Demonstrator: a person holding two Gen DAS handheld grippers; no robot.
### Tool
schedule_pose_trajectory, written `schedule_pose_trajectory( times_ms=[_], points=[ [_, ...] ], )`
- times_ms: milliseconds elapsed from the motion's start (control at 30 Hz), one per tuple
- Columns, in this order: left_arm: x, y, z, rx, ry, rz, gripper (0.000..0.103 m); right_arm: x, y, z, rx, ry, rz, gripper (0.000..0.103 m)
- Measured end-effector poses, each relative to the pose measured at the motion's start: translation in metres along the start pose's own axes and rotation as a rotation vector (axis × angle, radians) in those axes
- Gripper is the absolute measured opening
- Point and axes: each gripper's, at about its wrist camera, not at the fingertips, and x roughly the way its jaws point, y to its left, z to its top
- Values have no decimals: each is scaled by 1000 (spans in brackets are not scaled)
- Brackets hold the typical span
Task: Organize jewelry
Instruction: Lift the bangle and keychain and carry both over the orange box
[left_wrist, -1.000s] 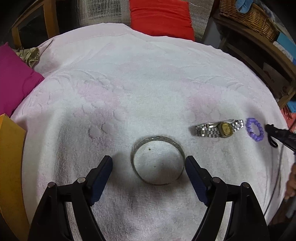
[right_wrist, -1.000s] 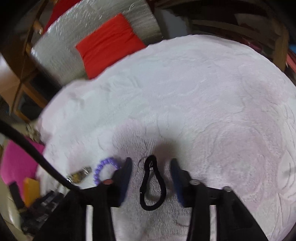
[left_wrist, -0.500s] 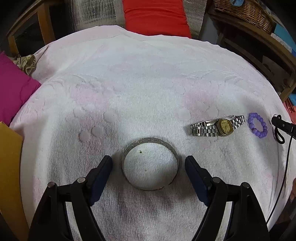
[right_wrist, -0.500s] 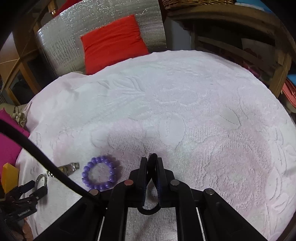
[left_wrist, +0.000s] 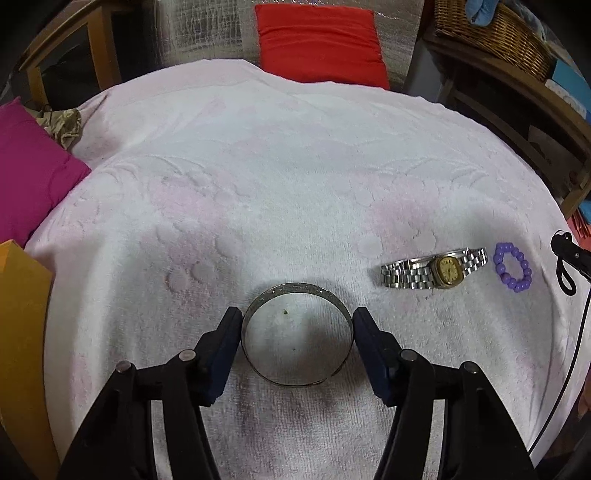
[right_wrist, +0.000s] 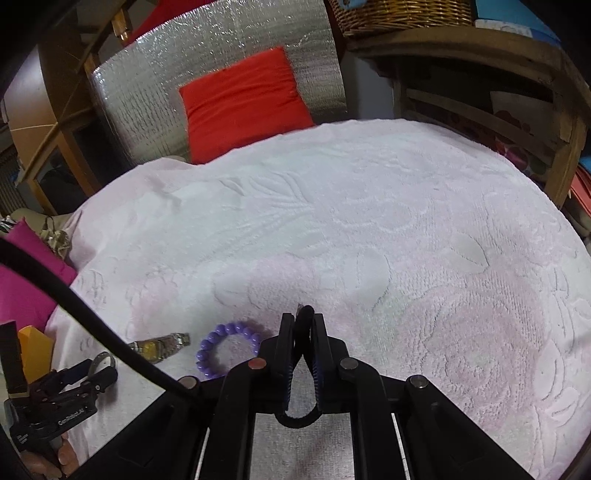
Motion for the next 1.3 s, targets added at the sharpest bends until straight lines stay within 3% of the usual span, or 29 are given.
schedule_pose_trajectory(
  times_ms=[467, 733, 1300],
  points=[
    [-69, 22, 2, -35, -171, 197, 63, -21, 50, -7, -78, -88, 125, 10],
    [-97, 37, -7, -61, -244, 259, 63, -19, 88, -18, -142, -91, 175, 10],
    [-135, 77, -25, -106, -318, 352, 63, -17, 150, -42, -230, -84, 245, 10]
  ],
)
